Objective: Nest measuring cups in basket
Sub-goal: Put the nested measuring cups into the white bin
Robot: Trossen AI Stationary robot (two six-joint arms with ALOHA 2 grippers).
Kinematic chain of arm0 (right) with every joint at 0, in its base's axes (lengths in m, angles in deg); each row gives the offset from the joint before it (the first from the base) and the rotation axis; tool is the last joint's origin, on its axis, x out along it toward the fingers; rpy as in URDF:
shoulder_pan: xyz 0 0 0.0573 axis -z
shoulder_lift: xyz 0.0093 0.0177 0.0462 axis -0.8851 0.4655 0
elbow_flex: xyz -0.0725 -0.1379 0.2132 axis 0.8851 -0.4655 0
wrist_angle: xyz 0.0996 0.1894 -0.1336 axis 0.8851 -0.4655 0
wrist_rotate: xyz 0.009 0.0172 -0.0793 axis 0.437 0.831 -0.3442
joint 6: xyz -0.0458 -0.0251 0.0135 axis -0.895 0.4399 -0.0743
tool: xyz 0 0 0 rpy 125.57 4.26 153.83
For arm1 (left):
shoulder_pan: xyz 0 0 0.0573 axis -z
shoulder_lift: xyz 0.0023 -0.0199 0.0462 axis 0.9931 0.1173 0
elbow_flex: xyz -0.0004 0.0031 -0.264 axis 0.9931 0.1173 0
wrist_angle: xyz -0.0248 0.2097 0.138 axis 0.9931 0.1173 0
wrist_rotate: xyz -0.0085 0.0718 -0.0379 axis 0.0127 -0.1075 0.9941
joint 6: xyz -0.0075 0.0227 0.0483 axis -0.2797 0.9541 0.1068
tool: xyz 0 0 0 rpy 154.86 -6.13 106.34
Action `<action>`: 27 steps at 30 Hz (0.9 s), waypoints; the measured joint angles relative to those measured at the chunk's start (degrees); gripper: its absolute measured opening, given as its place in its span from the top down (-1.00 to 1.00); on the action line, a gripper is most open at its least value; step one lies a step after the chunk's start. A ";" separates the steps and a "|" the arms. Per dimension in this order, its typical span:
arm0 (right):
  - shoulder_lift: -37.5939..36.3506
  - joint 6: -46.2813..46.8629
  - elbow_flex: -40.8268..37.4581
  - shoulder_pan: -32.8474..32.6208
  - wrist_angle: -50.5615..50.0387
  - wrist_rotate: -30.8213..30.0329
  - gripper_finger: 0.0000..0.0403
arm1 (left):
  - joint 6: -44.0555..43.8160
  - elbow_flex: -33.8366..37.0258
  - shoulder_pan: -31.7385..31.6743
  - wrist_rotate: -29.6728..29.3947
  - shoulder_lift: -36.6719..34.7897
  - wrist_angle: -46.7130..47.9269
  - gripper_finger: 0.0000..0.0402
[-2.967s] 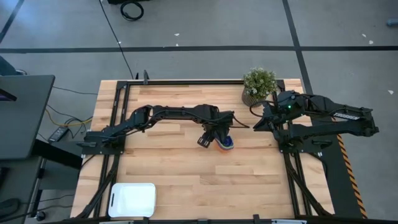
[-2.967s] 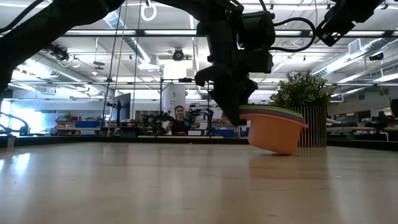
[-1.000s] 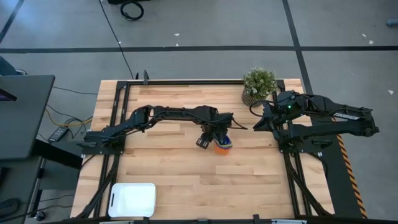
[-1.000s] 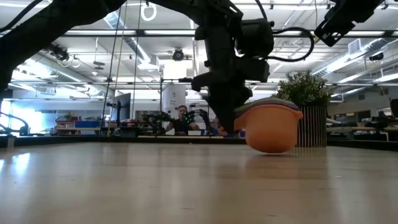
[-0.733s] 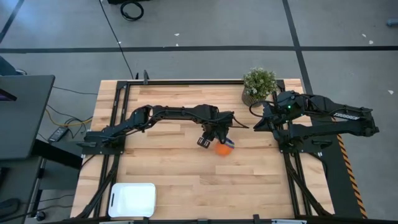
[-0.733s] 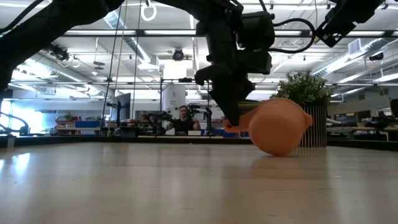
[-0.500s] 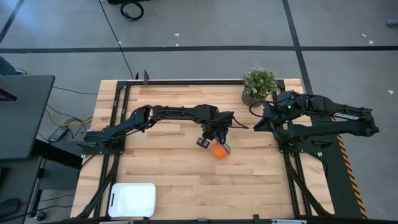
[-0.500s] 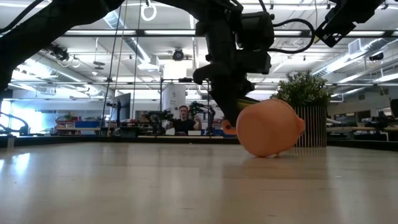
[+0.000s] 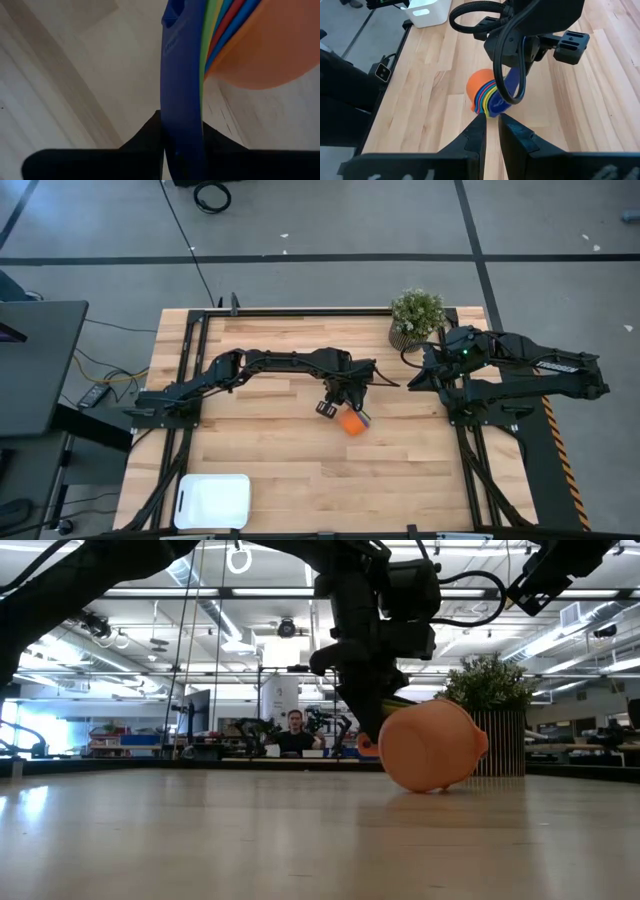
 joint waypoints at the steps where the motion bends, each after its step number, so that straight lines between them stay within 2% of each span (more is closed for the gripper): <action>1: 0.00 0.00 0.00 0.00 0.01 0.00 0.72 | -0.21 0.00 0.04 -0.02 0.00 0.00 0.74; 11: 0.00 -0.04 0.00 -0.01 -0.23 -0.01 0.72 | -0.49 0.00 0.95 -4.01 0.00 -1.18 0.74; 16: 0.00 0.13 0.00 0.01 -2.27 -2.21 0.72 | -0.64 0.00 1.59 -7.47 -0.06 -3.02 0.74; 27: -0.17 0.13 0.00 0.02 -3.09 -3.03 0.72 | -5.31 0.04 0.74 -8.29 -3.07 -1.84 0.74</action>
